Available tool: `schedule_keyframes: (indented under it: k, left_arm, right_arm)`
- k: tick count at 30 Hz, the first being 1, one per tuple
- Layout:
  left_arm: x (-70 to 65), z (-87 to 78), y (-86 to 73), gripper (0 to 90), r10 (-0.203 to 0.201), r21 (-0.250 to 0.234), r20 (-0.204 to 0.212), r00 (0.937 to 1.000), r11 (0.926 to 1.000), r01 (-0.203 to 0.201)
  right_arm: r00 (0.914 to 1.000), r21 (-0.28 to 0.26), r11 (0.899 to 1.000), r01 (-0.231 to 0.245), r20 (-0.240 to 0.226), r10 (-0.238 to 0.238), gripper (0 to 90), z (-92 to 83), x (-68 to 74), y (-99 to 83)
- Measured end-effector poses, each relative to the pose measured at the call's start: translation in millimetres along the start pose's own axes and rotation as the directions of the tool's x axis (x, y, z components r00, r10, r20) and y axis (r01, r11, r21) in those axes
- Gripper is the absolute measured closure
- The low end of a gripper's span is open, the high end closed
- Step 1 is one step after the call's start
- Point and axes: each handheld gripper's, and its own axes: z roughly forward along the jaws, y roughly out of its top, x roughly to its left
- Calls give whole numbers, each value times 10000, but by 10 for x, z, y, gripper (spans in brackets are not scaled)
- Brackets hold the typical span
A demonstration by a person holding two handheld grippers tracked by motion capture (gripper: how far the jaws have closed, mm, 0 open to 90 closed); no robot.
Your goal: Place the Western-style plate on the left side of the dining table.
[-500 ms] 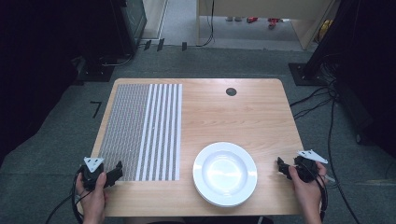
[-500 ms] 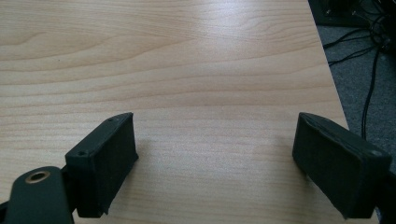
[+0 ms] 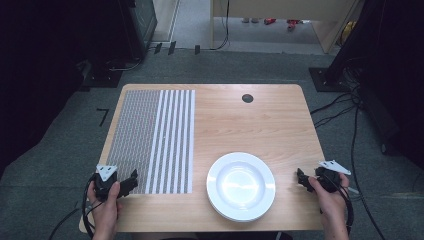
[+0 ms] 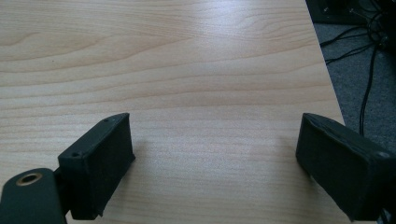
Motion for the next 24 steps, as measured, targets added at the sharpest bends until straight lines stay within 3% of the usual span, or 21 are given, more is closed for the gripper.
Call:
schedule_keyframes:
  k: [10,13,24]
  left_arm:
    - [-279,21,148,189,274,-63,319,9991,9996,-272]
    - [-367,8,227,189,350,-125,637,9974,9993,-343]
    - [-470,16,350,189,272,-211,936,9952,9995,-254]
  right_arm:
    - [10000,0,10000,-24,17,24,100,3,-1,0]
    - [10000,11,10000,-52,53,52,100,4,3,2]
    - [9998,-17,9999,-119,129,119,100,8,12,4]
